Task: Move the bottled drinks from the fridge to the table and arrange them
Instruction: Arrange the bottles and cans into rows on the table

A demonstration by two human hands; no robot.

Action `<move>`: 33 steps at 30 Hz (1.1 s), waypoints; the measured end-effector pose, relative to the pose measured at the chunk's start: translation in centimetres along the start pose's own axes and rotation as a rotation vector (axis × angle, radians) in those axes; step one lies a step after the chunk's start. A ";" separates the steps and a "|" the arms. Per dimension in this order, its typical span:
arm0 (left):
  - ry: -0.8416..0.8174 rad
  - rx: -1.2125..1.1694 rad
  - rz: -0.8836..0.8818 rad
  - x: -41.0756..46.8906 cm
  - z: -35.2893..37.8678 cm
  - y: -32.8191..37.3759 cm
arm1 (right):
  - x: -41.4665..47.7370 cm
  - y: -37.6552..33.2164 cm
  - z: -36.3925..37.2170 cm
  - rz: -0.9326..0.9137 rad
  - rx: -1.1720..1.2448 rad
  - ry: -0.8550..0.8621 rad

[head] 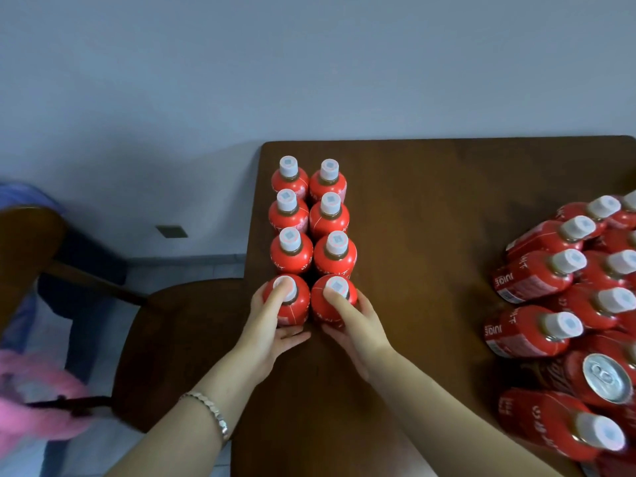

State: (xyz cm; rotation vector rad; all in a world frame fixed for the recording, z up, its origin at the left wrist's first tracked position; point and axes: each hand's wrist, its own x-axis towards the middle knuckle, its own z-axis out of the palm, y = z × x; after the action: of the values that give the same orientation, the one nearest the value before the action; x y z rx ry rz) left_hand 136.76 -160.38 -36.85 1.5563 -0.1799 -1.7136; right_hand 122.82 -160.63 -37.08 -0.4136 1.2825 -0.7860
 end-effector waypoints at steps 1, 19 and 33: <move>-0.007 -0.004 0.007 0.1 0.2 0.0 | 0.2 -0.1 0.1 0.005 -0.006 0.008; 0.043 0.347 0.042 0.0 1.1 1.2 | 1.0 -3.1 -0.9 0.137 -0.346 -0.133; -0.198 1.317 0.886 -6.6 16.5 -5.4 | -8.6 -11.5 -20.1 -0.572 -1.214 0.450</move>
State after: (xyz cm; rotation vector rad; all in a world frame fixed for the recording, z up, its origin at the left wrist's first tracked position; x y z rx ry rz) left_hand 119.15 -159.12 -31.00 1.6282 -2.0625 -0.9232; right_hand 99.62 -159.31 -28.68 -1.7020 2.0288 -0.4758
